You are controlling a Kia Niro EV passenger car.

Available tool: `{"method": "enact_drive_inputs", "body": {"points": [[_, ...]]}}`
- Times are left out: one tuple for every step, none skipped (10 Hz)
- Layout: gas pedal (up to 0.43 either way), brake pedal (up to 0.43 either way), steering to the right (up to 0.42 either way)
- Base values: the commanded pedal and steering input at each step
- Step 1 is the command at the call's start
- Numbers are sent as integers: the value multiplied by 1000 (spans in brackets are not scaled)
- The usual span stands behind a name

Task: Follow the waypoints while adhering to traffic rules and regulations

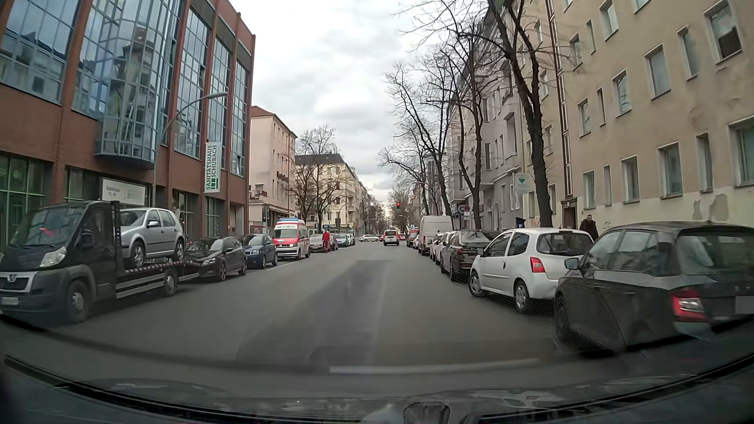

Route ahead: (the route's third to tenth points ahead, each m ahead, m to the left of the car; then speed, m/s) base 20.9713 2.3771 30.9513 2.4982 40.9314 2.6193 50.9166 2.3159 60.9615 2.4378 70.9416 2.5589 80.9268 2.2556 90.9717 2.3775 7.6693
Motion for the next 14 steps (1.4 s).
{"method": "enact_drive_inputs", "body": {"points": [[28,12,-4],[28,12,-4],[28,12,-4],[20,12,-4],[0,12,-3],[0,12,-4],[0,12,-3],[0,12,-3],[0,12,-3],[0,12,-3],[0,12,-1],[0,12,0],[0,12,1],[0,12,2]]}}
